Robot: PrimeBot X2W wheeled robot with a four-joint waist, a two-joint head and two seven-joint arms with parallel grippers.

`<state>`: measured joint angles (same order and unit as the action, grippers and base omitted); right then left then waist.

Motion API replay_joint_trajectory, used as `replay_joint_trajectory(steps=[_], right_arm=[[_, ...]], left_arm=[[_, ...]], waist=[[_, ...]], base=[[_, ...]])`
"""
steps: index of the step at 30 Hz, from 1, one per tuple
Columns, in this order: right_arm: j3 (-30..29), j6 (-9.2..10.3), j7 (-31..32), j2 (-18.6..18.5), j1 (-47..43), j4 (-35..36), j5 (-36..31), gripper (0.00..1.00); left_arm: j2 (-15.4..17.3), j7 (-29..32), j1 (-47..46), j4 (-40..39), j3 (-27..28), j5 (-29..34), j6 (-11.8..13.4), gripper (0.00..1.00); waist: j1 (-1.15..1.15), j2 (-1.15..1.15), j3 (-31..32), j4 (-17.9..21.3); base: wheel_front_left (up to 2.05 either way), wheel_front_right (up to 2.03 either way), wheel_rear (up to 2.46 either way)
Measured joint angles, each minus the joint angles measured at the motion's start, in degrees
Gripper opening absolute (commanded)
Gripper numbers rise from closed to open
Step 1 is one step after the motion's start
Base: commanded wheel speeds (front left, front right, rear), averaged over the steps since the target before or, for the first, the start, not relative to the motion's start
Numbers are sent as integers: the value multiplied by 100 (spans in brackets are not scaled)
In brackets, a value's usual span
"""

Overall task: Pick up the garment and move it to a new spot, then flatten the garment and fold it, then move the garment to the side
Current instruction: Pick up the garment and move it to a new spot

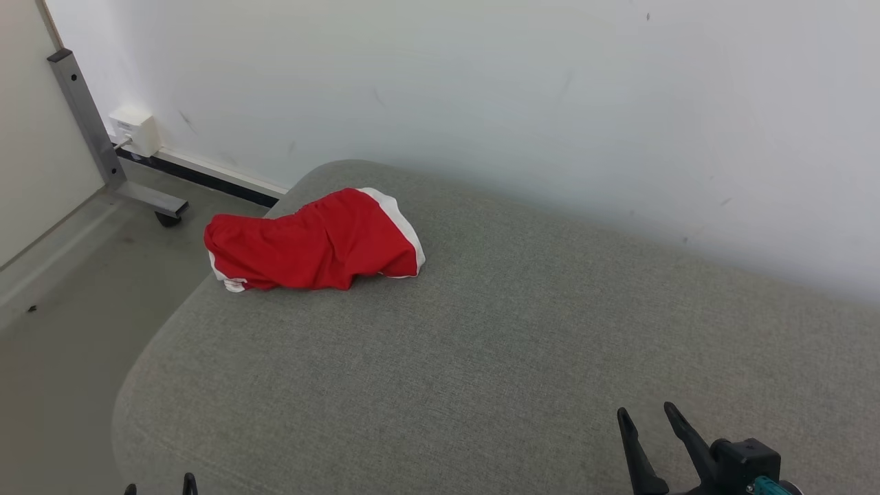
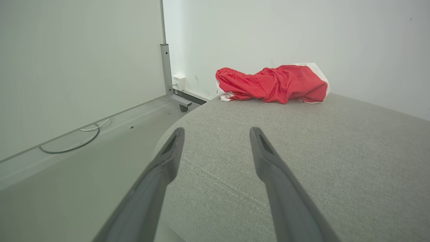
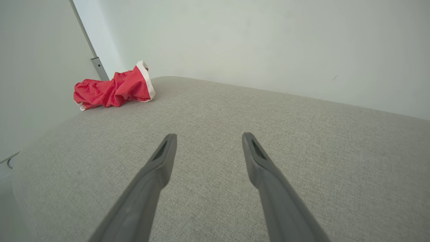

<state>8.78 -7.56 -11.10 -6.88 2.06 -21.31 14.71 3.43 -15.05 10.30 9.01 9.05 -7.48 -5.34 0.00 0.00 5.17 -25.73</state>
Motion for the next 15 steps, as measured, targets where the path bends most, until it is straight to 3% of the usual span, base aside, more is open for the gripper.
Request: replay_joint_trajectory(steps=[8,15], right_arm=[[69,0,70,-33,16,99,-8,100],[272,0,222,-157,380,389,-74,100]], left_arm=[[-26,0,-69,37,-24,-101,2,100],[100,29,-918,283,103,-354,-20,100]], waist=[[0,0,-81,182],[0,0,-374,391]], base=[[0,0,0],[0,0,0]])
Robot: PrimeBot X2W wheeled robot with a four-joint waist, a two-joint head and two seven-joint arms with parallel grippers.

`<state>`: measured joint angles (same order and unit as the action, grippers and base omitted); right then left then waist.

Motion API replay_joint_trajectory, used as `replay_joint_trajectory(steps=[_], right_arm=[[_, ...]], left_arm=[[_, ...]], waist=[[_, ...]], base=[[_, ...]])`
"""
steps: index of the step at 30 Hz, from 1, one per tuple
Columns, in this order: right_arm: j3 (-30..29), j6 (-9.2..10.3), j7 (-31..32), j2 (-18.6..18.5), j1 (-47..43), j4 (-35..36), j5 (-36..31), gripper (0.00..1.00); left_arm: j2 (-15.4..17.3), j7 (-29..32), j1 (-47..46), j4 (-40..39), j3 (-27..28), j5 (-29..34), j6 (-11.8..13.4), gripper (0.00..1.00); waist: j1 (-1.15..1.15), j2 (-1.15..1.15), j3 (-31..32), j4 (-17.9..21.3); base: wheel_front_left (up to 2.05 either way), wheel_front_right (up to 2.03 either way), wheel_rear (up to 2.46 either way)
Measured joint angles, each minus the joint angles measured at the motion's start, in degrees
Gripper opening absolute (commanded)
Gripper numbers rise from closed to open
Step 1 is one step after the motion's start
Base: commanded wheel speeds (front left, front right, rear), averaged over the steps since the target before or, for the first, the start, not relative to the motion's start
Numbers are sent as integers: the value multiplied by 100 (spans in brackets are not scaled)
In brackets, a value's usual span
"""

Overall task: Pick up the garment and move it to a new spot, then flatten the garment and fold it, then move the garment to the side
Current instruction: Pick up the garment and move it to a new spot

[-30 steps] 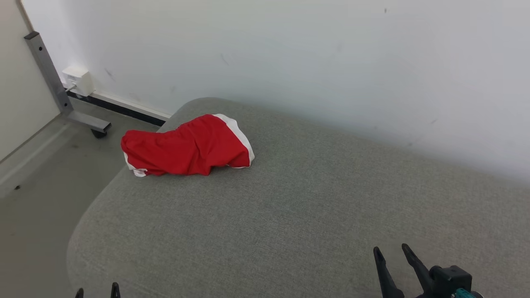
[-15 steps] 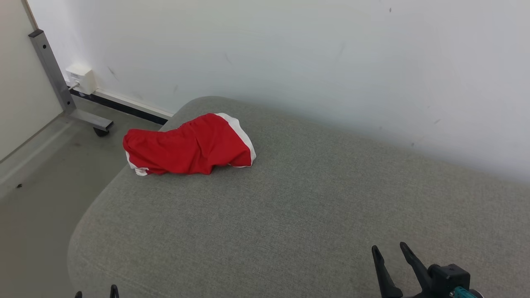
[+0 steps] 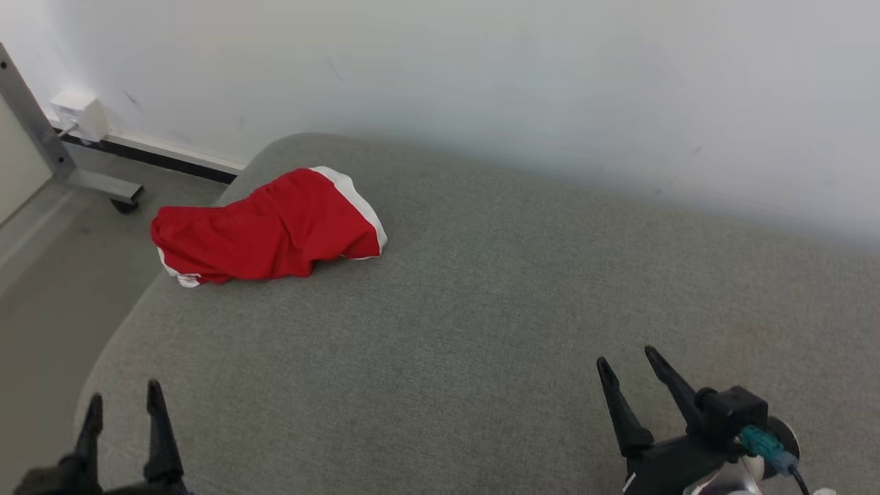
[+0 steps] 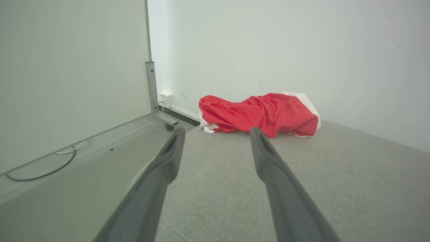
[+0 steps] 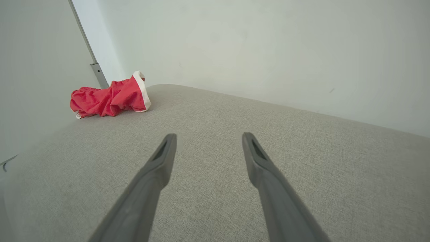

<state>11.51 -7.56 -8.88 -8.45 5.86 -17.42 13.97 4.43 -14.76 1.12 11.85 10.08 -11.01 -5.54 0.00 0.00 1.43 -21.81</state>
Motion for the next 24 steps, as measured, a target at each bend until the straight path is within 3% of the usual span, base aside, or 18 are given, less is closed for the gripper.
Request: replay_joint_trajectory(steps=[7,14,24], right_arm=[[420,0,185,-188,797,386,-51,100],[878,0,148,-224,1486,571,-90,100],[1438,0,-103,-100,2102,432,-70,100]], left_arm=[[404,684,-1638,415,364,-657,5,100],[837,1890,-3222,1077,882,-1675,4,100],[1415,3445,-4505,1501,1678,-2850,495,100]], waist=[[-1,1,-708,334],[-2,2,-1608,796],[-3,2,-2715,1590]], base=[[0,0,0],[0,0,0],[0,0,0]])
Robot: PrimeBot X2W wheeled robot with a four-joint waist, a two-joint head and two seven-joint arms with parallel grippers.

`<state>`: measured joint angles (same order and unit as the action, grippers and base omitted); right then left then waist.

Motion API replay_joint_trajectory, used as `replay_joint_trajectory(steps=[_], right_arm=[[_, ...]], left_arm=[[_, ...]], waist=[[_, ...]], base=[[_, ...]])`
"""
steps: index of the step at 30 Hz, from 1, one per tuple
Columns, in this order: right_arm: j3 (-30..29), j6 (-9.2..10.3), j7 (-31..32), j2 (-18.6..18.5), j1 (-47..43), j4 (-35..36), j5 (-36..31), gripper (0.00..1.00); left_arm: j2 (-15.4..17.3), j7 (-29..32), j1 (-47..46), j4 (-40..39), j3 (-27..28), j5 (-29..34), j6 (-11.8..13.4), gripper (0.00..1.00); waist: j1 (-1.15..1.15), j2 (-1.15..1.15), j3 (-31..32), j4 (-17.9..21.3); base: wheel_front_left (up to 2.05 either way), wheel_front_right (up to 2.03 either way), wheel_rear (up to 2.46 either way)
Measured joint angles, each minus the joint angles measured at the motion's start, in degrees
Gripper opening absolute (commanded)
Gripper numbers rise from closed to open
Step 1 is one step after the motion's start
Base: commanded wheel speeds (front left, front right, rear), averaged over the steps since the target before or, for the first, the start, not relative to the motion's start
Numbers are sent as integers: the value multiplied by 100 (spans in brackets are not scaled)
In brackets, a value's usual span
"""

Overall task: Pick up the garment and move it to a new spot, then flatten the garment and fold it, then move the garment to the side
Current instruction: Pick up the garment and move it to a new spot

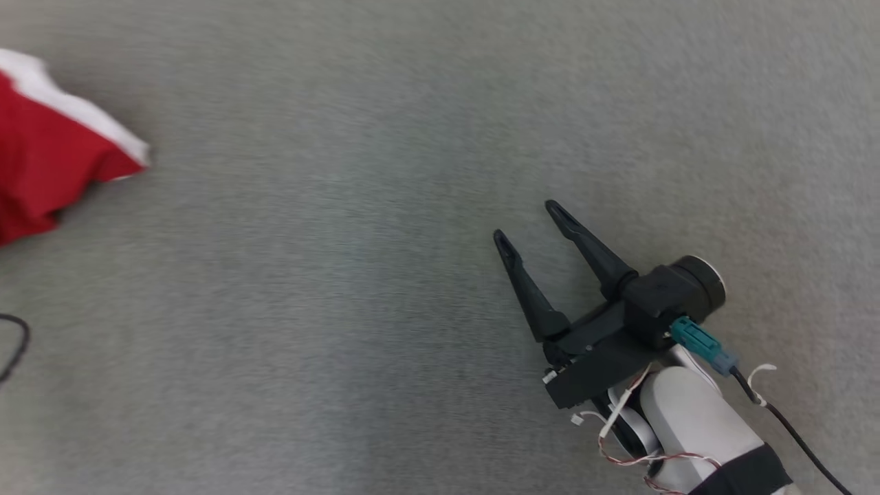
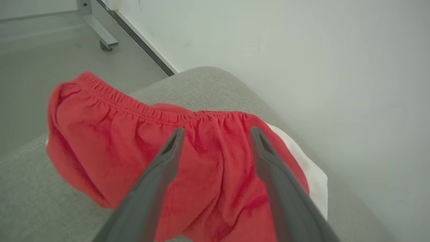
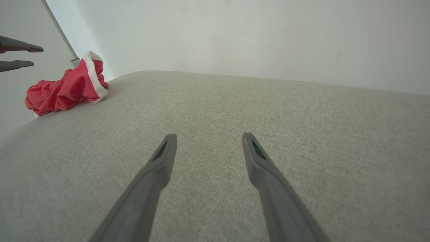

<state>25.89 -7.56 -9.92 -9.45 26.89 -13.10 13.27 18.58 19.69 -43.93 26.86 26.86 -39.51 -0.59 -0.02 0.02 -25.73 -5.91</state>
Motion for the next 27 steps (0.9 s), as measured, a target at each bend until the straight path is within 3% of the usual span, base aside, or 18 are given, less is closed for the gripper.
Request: replay_joint_trajectory(steps=[6,12,13,15,17,27], right_arm=[[80,0,-160,67,199,-87,56,100],[81,-2,-278,126,312,-119,78,100],[73,-2,-293,130,332,-133,82,100],[46,-2,-323,130,341,-172,90,100],[21,-2,-331,131,339,-225,96,100],[-54,0,-382,123,48,-592,182,100]], left_arm=[[170,808,-252,129,259,-349,547,100],[355,1396,-208,203,224,-263,1120,100],[432,1456,-143,192,142,-148,1172,91],[524,1524,-32,141,54,3,1198,0],[508,1457,57,82,98,3,1205,0],[411,1199,435,-342,20,-108,611,0]], waist=[[0,0,-464,465],[3,-2,-742,852],[3,-2,-768,906],[3,-4,-796,992],[3,-4,-782,1039],[2,-1,-239,1005]], base=[[0,0,0],[0,0,0],[0,0,0],[0,0,0],[0,0,0],[0,0,0]])
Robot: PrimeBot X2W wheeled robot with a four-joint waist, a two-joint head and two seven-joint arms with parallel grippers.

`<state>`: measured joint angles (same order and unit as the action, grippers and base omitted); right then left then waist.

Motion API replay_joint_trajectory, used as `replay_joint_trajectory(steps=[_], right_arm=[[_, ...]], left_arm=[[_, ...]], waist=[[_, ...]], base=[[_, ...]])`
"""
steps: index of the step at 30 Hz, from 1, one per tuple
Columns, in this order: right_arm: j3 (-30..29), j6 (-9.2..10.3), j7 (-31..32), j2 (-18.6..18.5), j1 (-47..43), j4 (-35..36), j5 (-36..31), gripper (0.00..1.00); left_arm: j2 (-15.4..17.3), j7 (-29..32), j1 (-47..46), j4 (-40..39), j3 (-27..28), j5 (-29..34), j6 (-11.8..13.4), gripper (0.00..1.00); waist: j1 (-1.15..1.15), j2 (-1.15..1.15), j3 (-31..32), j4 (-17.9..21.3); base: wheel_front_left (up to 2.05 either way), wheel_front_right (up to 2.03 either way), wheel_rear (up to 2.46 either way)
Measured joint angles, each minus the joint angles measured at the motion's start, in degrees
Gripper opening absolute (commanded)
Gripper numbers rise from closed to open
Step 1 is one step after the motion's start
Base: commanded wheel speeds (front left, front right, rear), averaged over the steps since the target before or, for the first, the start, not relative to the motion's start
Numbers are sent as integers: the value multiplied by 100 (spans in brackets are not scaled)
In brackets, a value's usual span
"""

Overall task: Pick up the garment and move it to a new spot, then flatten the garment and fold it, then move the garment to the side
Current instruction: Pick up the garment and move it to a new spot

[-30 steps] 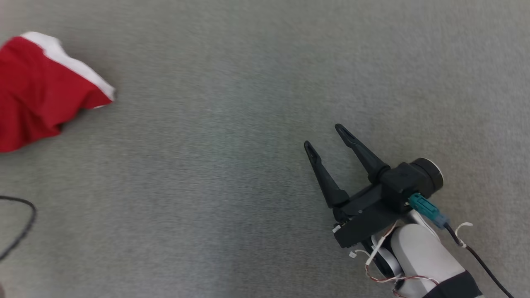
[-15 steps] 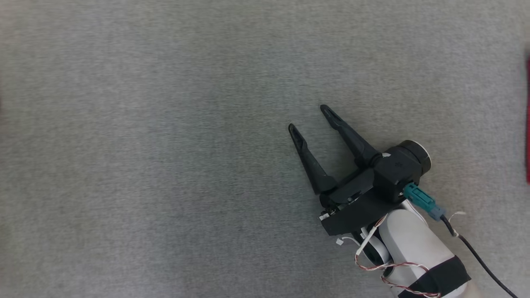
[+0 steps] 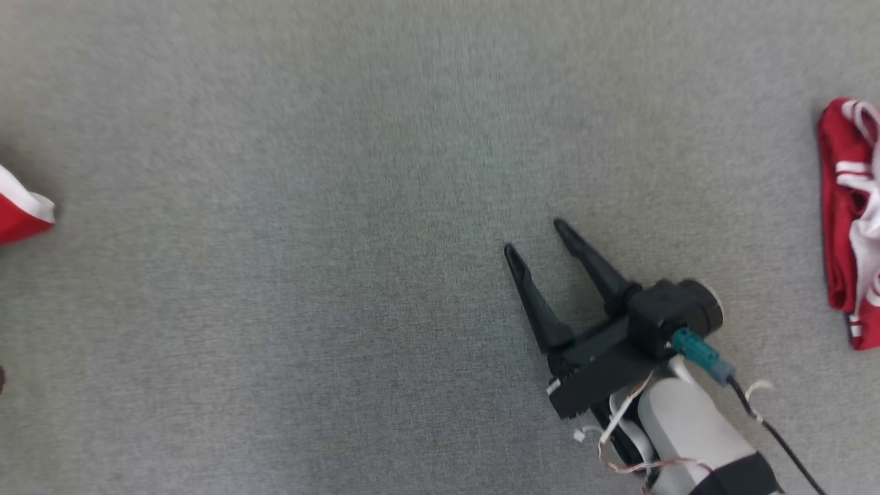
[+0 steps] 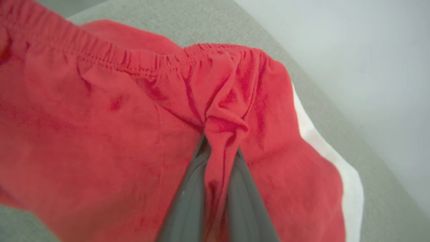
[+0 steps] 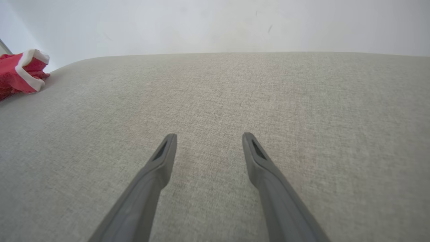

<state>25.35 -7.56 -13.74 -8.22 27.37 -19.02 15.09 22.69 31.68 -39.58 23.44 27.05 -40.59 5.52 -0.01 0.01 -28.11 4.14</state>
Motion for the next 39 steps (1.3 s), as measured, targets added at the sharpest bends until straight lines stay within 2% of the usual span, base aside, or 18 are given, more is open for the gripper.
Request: replay_joint_trajectory(steps=[7,11,17,24,30,34,39], right_arm=[[65,0,-40,25,-497,-256,152,100],[87,0,-46,42,-749,-353,205,100],[119,0,-11,27,-1074,-393,256,100],[51,0,177,-51,-1354,-186,254,100],[-81,0,320,-92,-1535,79,216,100],[-169,0,374,-102,-1626,200,197,100],[-246,0,416,-96,-1709,283,193,100]], left_arm=[[35,44,62,-686,-260,-53,-369,0],[-124,235,3,-1095,-598,-97,-530,0],[-671,519,-21,-1791,-1237,-189,-681,0],[-1544,743,315,-2595,-2075,-314,-704,0],[-1884,636,840,-2598,-2897,-414,-787,0],[-1939,314,1198,-2156,-3331,-255,-754,0],[-1957,-215,1407,-1448,-3593,101,-725,0]], waist=[[1,0,812,-58],[1,-1,1263,-34],[2,-1,1936,92],[2,-1,2508,468],[2,-1,2685,980],[2,-1,2692,1338],[1,-1,2646,1647]], base=[[0,0,0],[0,0,0],[0,0,0],[0,0,0],[0,0,0],[0,0,0],[0,0,0]])
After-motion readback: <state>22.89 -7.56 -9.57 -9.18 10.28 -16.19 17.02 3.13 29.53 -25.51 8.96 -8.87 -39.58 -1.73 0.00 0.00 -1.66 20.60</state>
